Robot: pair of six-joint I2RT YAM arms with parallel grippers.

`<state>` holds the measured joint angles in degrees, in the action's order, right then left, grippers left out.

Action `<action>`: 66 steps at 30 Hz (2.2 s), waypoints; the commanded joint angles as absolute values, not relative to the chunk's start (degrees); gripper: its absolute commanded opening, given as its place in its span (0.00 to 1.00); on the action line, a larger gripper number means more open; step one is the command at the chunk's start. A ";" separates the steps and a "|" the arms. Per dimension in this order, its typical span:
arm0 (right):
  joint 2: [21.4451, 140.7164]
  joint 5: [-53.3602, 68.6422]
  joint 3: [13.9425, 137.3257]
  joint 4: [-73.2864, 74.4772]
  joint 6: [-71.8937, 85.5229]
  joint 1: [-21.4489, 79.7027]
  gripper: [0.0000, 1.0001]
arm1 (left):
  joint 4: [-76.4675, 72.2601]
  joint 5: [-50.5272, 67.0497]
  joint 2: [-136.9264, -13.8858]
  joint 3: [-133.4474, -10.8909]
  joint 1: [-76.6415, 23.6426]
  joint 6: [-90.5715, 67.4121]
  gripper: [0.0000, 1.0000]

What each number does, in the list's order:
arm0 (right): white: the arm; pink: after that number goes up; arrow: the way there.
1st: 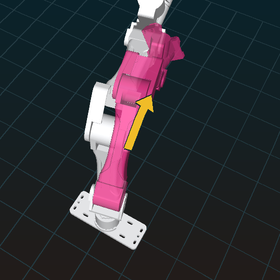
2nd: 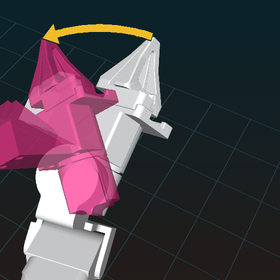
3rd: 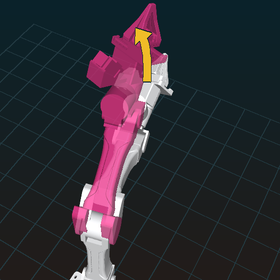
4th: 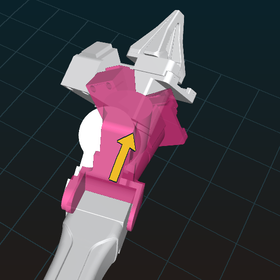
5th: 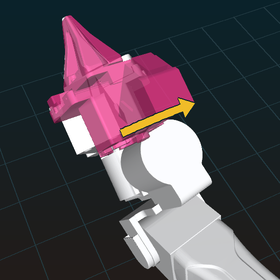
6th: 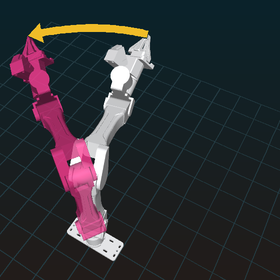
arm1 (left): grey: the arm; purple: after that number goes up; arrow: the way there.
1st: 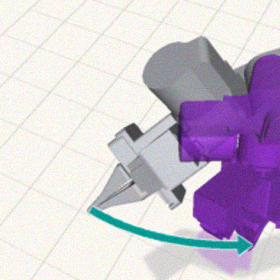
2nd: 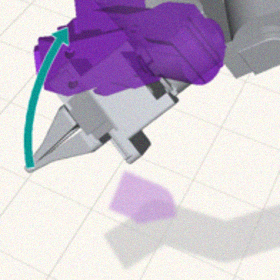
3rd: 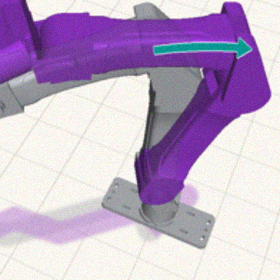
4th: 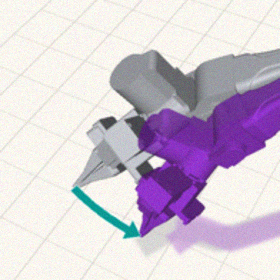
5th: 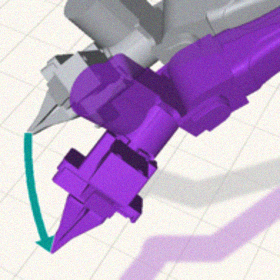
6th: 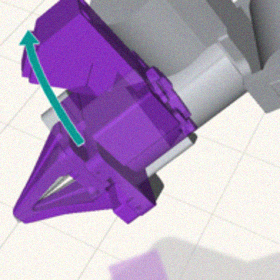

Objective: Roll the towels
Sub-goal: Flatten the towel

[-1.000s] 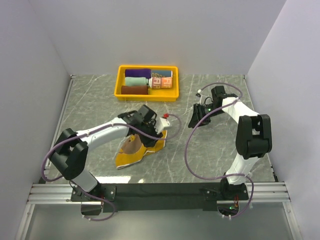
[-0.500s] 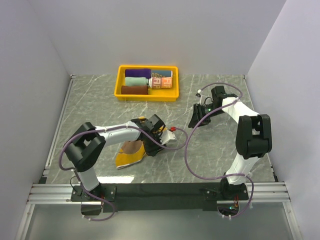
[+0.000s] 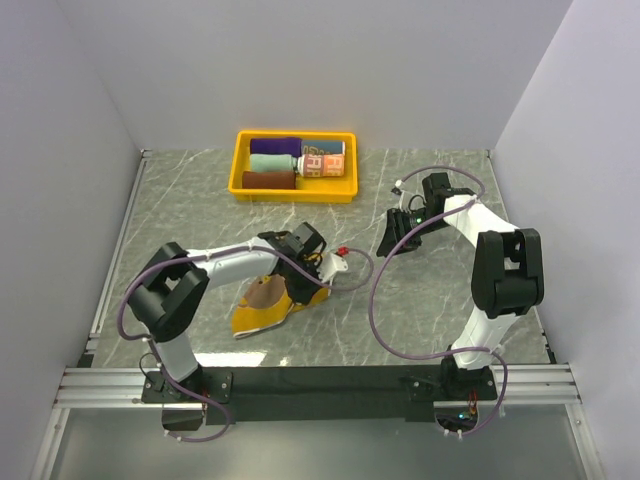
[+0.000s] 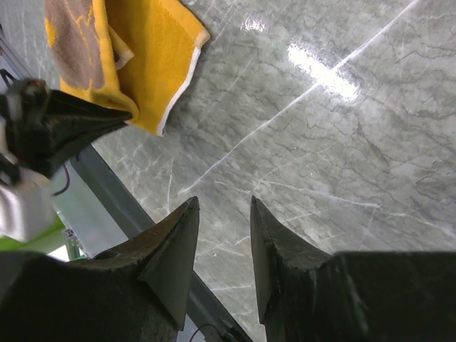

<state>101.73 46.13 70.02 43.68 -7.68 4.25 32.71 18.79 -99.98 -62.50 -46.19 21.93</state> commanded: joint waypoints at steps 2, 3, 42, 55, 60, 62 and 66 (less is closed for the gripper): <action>100.19 46.84 70.49 43.68 -8.96 3.87 0.42 | 34.36 26.09 -94.84 -66.87 -41.14 19.25 0.01; 100.11 47.11 70.58 43.77 -8.96 3.95 0.41 | 35.06 27.32 -92.75 -67.58 -38.17 18.64 0.00; 127.09 50.98 97.74 41.66 -4.39 30.23 0.62 | 45.44 31.29 -85.08 -58.45 7.82 18.72 0.00; 129.28 52.83 97.03 42.36 -6.50 32.61 0.61 | 44.83 32.08 -87.10 -59.77 9.05 18.81 0.01; 129.82 52.30 96.51 42.28 -6.95 32.78 0.61 | 44.65 32.08 -86.84 -59.85 9.14 18.54 0.01; 129.55 52.12 95.89 41.58 -6.86 32.96 0.61 | 44.47 32.08 -86.66 -59.68 9.23 18.46 0.00; 129.20 51.15 94.66 39.47 -5.45 33.57 0.63 | 44.30 32.34 -86.31 -59.24 9.23 18.11 0.01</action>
<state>129.69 51.90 95.53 41.45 -5.63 32.60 45.01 30.39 -86.96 -57.89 8.93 18.17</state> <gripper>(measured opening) 0.628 0.020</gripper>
